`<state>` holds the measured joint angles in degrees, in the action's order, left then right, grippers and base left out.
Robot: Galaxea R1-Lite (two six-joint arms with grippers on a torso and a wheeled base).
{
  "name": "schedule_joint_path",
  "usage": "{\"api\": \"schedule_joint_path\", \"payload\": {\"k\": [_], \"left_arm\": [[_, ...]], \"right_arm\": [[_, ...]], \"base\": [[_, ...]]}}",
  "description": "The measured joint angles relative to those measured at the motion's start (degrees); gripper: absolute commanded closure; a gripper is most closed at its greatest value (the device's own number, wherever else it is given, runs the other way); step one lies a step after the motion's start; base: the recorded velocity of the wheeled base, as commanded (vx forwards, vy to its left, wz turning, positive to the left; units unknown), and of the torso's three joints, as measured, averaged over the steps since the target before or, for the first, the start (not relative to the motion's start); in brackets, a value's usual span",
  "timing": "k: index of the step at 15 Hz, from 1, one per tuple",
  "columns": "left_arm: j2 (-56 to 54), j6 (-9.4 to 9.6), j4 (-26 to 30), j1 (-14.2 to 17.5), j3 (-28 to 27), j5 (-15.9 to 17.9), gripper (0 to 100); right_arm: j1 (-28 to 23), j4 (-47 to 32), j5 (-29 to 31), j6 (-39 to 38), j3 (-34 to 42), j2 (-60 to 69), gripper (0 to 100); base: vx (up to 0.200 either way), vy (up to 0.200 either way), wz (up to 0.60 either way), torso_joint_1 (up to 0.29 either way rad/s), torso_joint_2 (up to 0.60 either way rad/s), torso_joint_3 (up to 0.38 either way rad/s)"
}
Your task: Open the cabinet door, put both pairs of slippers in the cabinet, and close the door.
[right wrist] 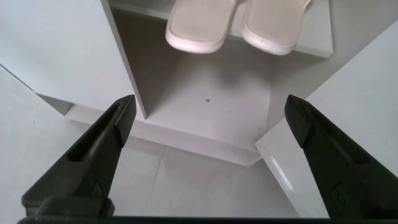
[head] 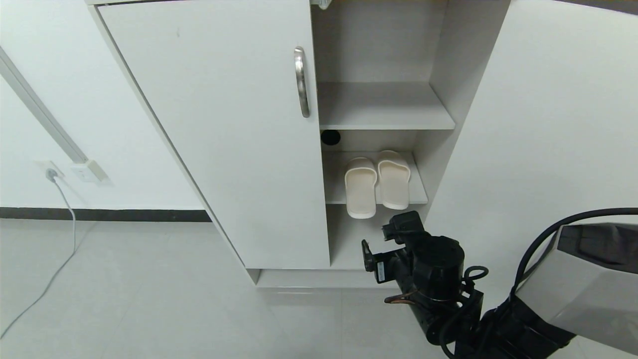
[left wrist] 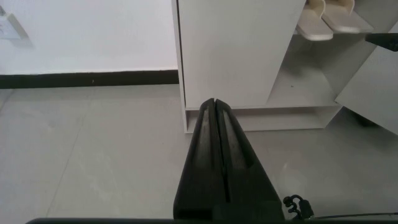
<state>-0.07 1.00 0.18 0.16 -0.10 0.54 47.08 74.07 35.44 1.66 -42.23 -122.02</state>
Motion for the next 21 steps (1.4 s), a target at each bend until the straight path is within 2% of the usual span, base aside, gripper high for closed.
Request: {"api": "schedule_joint_path", "payload": {"k": [13, 18, 21], "left_arm": [[0.0, -0.11, -0.07, -0.02, 0.0, -0.18, 100], [0.0, -0.11, -0.07, 0.0, 0.0, -0.18, 100], [0.0, -0.11, -0.09, 0.02, 0.0, -0.18, 100]], "right_arm": [[-1.35, 1.15, 0.09, 0.0, 1.52, 0.02, 0], [-1.46, 2.43, 0.09, 0.06, 2.54, 0.02, 0], [-1.41, 2.45, 0.02, 0.06, 2.96, 0.02, 0]], "base": [[0.0, 0.0, 0.0, 0.003, 0.0, 0.203], [0.0, 0.0, 0.0, -0.002, 0.0, 0.032], [0.0, 0.2, 0.0, 0.005, 0.0, 0.002]]}}
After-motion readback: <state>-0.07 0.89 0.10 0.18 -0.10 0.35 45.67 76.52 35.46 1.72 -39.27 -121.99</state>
